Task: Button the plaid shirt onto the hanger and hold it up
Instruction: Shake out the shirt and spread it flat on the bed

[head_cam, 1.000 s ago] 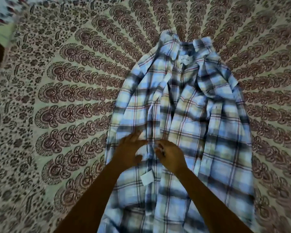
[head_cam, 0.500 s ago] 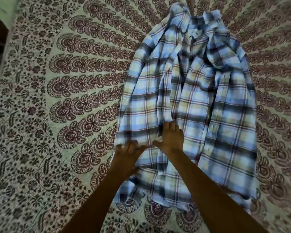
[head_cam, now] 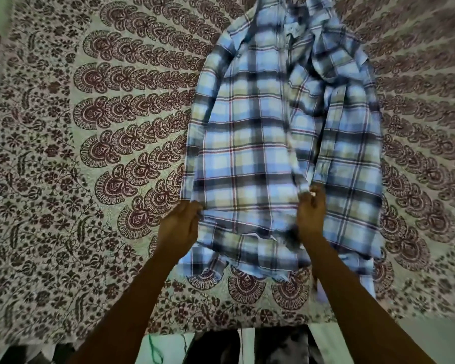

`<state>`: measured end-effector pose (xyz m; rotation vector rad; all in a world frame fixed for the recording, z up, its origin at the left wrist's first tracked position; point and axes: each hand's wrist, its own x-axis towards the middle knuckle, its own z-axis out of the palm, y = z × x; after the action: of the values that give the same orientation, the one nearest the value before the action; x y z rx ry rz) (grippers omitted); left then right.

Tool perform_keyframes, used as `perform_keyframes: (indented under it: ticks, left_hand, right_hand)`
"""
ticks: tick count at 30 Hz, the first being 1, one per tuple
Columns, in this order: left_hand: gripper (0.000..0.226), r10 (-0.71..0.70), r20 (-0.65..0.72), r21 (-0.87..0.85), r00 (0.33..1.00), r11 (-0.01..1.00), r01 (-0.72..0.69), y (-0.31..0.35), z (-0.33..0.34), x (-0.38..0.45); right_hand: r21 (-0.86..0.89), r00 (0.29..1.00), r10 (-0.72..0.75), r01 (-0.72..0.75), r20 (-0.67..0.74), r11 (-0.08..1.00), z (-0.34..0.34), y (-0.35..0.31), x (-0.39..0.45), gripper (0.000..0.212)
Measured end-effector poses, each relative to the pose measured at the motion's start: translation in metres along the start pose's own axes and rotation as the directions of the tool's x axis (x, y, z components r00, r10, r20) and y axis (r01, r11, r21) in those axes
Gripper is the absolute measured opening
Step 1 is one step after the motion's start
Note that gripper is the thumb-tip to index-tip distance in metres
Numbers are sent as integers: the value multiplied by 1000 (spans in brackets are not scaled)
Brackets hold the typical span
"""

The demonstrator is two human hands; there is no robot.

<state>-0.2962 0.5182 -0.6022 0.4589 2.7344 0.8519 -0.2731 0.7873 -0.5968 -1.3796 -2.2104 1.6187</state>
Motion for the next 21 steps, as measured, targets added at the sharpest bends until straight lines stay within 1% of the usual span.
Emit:
perform_keyframes:
  ticks: [1,3,4,5,6,7,8,9,10,11,12,13,14,15,16,17,18,19,20,21]
  left_hand:
    - [26,21,69,22,997,1000,-23,2,2,-6]
    - [28,117,196,120,974,983,-142,2,9,-18]
    - [28,173,244,210,954,951,-227,1,14,-23]
    - [38,199,289,297,937,911,-285,0,17,-27]
    - [54,177,313,354,933,890,-287,-3,19,-30]
    - [66,100,296,377,950,901,-213,-5,20,-34]
    - [71,-1,245,379,969,921,-95,-5,20,-36]
    - [69,-102,178,373,979,927,29,-5,20,-36]
    - [67,-182,105,367,978,921,132,-3,22,-36]
    - [67,-236,49,368,971,908,202,-1,22,-33]
    - [68,-278,30,367,960,897,248,2,23,-29]
    - [69,-325,43,350,945,891,291,4,23,-24]
    - [68,-361,73,311,930,894,323,3,24,-20]
    - [63,-378,105,266,920,902,340,3,24,-16]
    - [57,-361,121,218,925,918,330,3,22,-12]
    - [50,-321,115,170,940,939,300,4,20,-10]
    - [45,-274,83,133,958,956,262,6,17,-10]
    - [42,-232,43,109,972,968,226,9,13,-11]
    - [40,-203,10,99,979,975,201,12,10,-13]
    - [36,-189,6,92,982,978,187,15,9,-17]
  right_hand:
    - [-70,999,21,-18,48,997,-8,7,-6,6]
    - [-273,980,93,-42,175,961,-25,18,-19,29]
    - [-321,970,136,-66,202,945,-31,25,-22,35]
    - [-299,967,171,-109,188,948,-36,29,-25,34]
    - [-244,966,200,-156,166,957,-41,32,-27,31]
    - [-190,965,210,-180,155,965,-46,37,-28,24]
    - [-173,963,215,-186,162,967,-49,39,-28,17]
    - [-168,957,215,-184,193,969,-52,41,-26,15]
    - [-171,942,229,-190,246,967,-54,44,-25,21]
    - [-188,915,262,-212,306,959,-55,49,-23,35]
    - [-237,886,292,-216,360,947,-55,54,-21,48]
    - [-310,867,303,-185,395,932,-56,60,-19,51]
    - [-362,861,299,-147,411,921,-56,64,-18,45]
    - [-378,875,283,-127,392,917,-56,69,-17,36]
    - [-364,902,256,-121,348,923,-57,72,-16,25]
    - [-335,935,220,-121,276,934,-58,73,-16,18]
    - [-302,964,187,-123,191,945,-59,72,-16,19]
    - [-257,981,166,-136,100,957,-61,70,-17,25]
    - [-224,984,176,-165,29,961,-62,67,-19,31]
    - [-233,983,183,-180,-9,956,-63,65,-20,33]
